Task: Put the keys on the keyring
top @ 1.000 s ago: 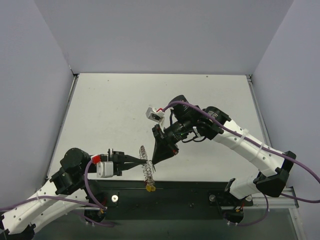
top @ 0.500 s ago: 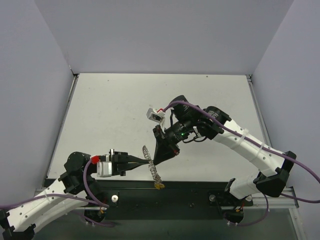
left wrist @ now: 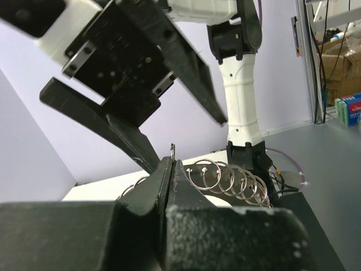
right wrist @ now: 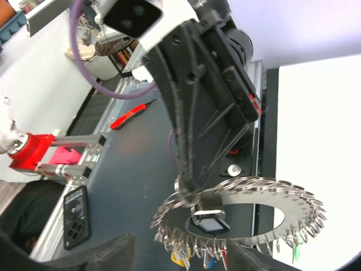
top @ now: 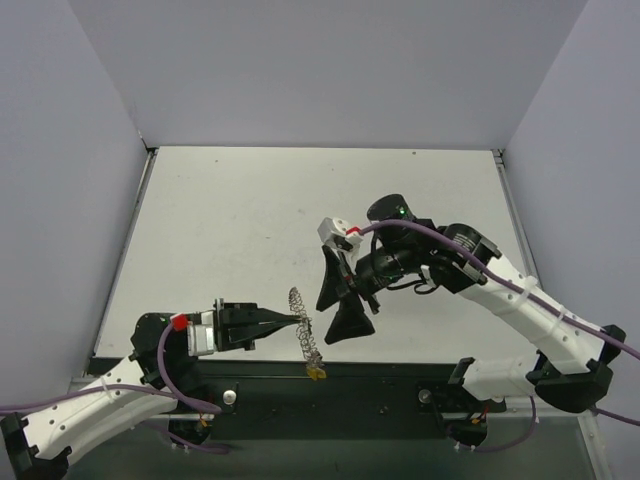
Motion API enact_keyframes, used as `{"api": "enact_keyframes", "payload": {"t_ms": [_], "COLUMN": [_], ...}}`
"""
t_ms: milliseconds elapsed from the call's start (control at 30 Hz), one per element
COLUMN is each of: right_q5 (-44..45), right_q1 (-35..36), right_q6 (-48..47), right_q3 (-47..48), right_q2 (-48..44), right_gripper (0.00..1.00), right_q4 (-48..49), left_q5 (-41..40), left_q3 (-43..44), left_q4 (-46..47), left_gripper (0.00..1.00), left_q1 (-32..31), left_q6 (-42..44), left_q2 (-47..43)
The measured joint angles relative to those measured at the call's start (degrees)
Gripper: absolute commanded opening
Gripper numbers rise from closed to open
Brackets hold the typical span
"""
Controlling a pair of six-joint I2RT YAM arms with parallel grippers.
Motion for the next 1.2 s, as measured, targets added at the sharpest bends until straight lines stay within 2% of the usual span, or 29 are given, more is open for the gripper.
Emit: {"api": "enact_keyframes", "payload": {"t_ms": [133, 233, 333, 367, 467, 733, 800, 1200], "right_q5": [1.70, 4.37, 8.24, 9.33, 12.66, 15.56, 15.47, 13.66], "right_q1": [0.00, 0.00, 0.00, 0.00, 0.00, 0.17, 0.50, 1.88], "right_q6": [-1.86, -2.05, -0.87, -0.46, 1.55, 7.02, 8.15, 10.16], "right_q3": [-0.74, -2.03, -4.83, -5.86, -9.09, -13.20, -13.57, -13.60], "right_q2": [-4.52, -7.98, -11.50, -12.37, -14.71, -14.29, -13.88, -12.46], "right_gripper": [0.71, 0.67, 0.59, 0.53, 0.47, 0.42, 0.36, 0.34], "right_q4": [0.94, 3.39, 8.17, 9.99, 15.37, 26.93, 29.07, 31.58], "left_q5": [-1.03, -1.57, -2.01, -2.08, -2.43, -2.97, -3.13, -3.78], "left_q3": [-1.62, -2.60, -2.80, -2.82, -2.86, -2.86, -2.86, -2.86], "left_q4": [3.74, 6.25, 9.38, 10.38, 14.71, 22.43, 22.71, 22.38], "left_gripper": [0.00, 0.00, 0.00, 0.00, 0.00, 0.00, 0.00, 0.00], "left_q1": [0.00, 0.00, 0.00, 0.00, 0.00, 0.00, 0.00, 0.00], "left_q6": [-1.33, -2.51, -3.85, -4.26, -5.81, -8.66, -8.76, -8.17], "left_q2": [0.02, 0.63, 2.19, 2.71, 4.87, 9.79, 10.01, 8.63]}}
